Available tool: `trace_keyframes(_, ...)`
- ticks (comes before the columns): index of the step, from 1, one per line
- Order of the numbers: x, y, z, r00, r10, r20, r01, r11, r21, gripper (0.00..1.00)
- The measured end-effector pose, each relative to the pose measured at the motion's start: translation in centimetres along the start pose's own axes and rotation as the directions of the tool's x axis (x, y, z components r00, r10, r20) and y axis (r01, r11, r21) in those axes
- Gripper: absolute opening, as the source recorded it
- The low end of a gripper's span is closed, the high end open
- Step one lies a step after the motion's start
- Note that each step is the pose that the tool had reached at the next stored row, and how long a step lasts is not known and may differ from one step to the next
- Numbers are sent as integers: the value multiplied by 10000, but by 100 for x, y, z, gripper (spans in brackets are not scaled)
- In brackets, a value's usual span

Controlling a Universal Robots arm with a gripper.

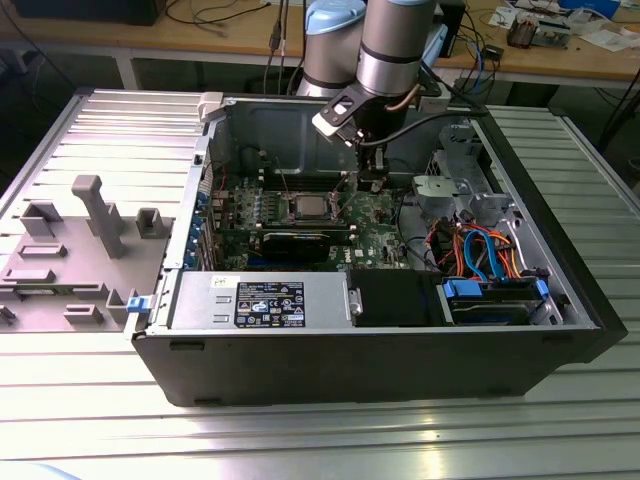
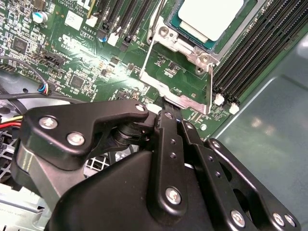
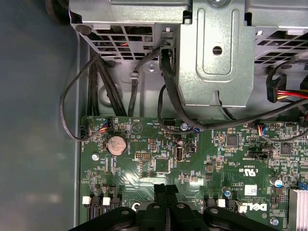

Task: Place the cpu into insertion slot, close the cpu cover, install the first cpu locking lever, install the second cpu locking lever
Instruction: 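Close the cpu cover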

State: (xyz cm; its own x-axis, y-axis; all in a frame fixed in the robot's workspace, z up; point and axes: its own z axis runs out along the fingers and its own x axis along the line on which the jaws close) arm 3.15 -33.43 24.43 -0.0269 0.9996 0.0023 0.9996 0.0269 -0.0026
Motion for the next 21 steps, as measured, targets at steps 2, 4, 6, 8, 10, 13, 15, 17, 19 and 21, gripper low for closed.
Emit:
trace_keyframes(2,0,-5,0,10000,0,-1,0,10000,0,11)
trace_keyframes(4,0,-10,0,10000,0,-1,0,10000,0,11)
trace_keyframes(6,1,-16,0,10000,0,-1,0,10000,0,11)
trace_keyframes(8,1,-19,0,10000,0,0,0,10000,1,11)
trace_keyframes(10,1,-24,0,10000,0,0,0,10000,0,11)
trace_keyframes(13,1,-33,0,10000,0,-1,0,10000,0,11)
trace_keyframes(15,1,-38,0,10000,0,0,0,10000,0,11)
trace_keyframes(17,1,-42,0,10000,0,-1,0,10000,0,11)
trace_keyframes(19,1,-49,0,10000,0,-1,0,10000,-1,11)
trace_keyframes(21,2,-55,0,10000,0,-1,0,10000,0,11)
